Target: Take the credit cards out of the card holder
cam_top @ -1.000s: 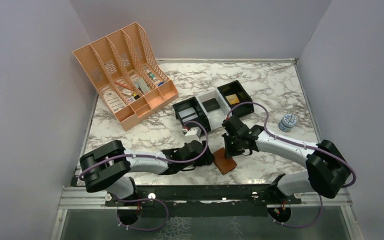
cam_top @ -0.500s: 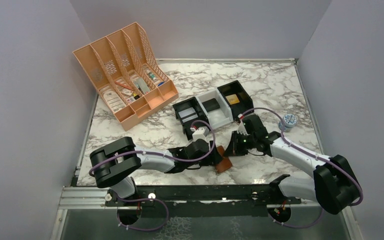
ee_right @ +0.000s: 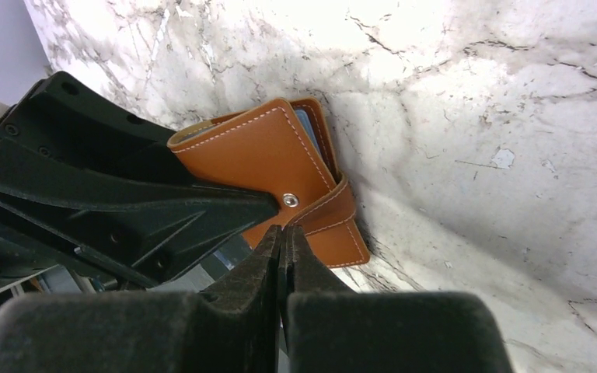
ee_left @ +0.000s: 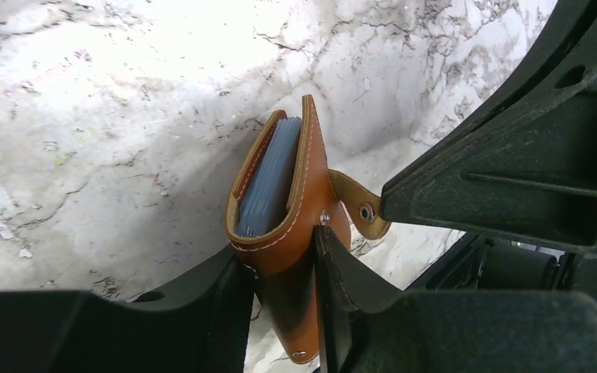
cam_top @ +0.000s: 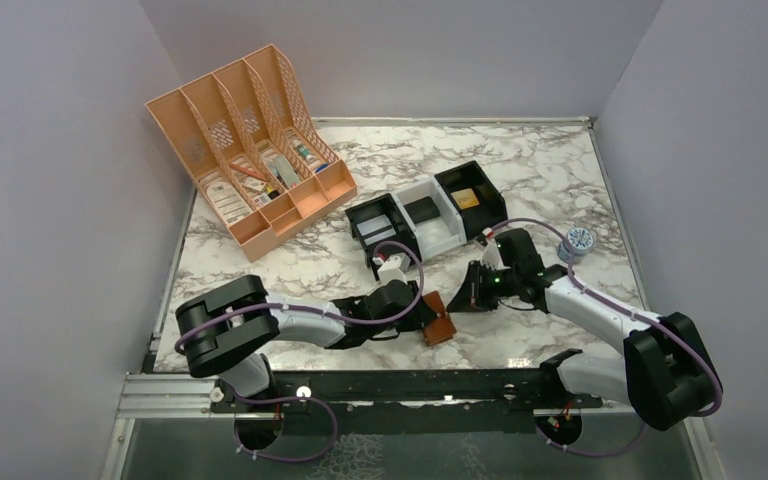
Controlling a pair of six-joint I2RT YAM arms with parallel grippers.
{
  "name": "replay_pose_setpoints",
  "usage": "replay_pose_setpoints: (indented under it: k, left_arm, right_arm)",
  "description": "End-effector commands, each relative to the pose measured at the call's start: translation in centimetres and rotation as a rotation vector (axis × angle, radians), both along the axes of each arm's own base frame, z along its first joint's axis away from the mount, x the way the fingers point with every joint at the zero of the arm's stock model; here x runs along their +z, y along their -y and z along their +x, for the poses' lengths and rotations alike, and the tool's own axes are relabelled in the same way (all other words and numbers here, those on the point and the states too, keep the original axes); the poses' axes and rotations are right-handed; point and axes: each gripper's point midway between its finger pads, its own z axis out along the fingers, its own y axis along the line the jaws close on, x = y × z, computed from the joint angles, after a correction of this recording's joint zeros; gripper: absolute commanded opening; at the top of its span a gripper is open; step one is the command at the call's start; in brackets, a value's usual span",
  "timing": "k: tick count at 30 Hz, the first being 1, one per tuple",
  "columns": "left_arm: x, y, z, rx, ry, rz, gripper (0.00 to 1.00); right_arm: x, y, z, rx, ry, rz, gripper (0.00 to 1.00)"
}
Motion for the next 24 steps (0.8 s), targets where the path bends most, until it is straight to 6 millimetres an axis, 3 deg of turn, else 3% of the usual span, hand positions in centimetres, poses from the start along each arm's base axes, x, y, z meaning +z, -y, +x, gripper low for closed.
replay_pose_setpoints:
  k: [1,7,11,14,24]
  left_arm:
    - [-3.9,-5.1,0.0,0.055,-0.002,0.246,0.27]
    - [-2.6,-4.9,0.5,0.041,0.04,0.25,0.3]
    - [-2.3,-5.0,0.6,0.026,0.055,0.274,0.37]
    - [-2.2,-4.8,0.8,0.009,0.066,0.29,0.37]
    - [-1.7,-3.9,0.6,-0.032,0.066,0.284,0.38]
  right_arm:
    - [1.4,-0.1,1.0,0.023,0.065,0.008,0.01]
    - [0.4,2.4,2.4,-0.041,0.112,-0.175,0.01]
    - [-0.2,3.7,3.0,-0.045,0.109,-0.276,0.19]
    - [0.0,3.0,2.8,-0.013,0.112,-0.235,0.35]
    - [0.9,-0.1,1.9,0.134,0.123,-0.07,0.41]
